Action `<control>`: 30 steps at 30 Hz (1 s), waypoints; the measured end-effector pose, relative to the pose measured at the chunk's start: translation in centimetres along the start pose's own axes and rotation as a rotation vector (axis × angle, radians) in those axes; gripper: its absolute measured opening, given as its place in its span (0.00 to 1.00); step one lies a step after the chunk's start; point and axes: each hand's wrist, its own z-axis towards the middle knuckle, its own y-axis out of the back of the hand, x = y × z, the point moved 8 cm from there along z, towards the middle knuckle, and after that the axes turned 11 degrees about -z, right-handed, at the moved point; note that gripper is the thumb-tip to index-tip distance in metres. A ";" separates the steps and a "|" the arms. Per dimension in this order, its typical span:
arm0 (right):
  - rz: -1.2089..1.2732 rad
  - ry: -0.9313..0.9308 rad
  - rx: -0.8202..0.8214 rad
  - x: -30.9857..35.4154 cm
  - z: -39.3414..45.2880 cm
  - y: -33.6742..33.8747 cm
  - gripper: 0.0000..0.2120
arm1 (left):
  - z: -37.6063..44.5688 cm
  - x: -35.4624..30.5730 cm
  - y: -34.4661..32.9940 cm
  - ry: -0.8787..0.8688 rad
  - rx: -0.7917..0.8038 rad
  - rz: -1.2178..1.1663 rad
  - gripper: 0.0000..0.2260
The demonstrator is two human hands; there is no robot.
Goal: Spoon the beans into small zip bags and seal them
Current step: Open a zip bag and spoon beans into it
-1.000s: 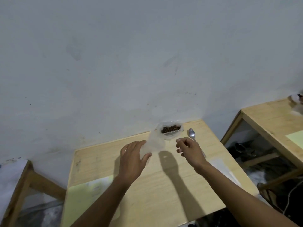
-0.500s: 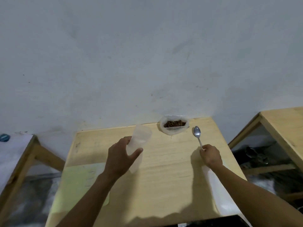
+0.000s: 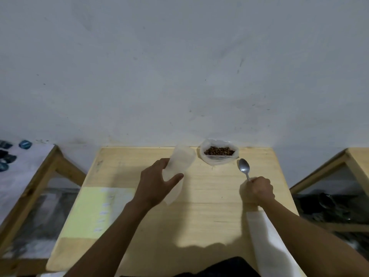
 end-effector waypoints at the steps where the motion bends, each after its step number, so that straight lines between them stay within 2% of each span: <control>1: 0.017 -0.019 -0.006 0.0 0.1 0.1 0.15 | 0.1 -0.1 -0.2 -0.002 0.000 0.002 0.27; 4: 0.094 -0.011 -0.098 -0.3 -0.2 0.7 0.14 | 0.4 0.0 -0.8 -0.001 0.012 -0.011 0.27; 7: 0.130 0.136 -0.052 -0.3 -1.3 1.0 0.07 | 0.8 0.1 -1.2 -0.004 0.040 -0.008 0.27; 9: 0.213 0.175 -0.048 -0.9 -1.8 1.8 0.10 | 1.4 0.2 -1.1 -0.014 0.051 -0.004 0.27; 14: 0.511 0.259 -0.208 -1.2 -3.5 4.5 0.14 | 2.5 0.8 -0.6 -0.040 0.056 -0.024 0.23; 19: 0.794 0.320 -0.228 1.7 -4.8 7.3 0.19 | 3.7 1.4 0.1 -0.034 0.060 -0.055 0.22; 26: 0.997 0.405 -0.372 7.7 -4.9 12.6 0.02 | 4.7 1.0 1.1 -0.005 0.045 -0.099 0.21; 30: 0.902 0.434 -0.394 10.7 -3.8 12.4 0.05 | 4.5 1.2 1.6 0.009 0.044 -0.105 0.23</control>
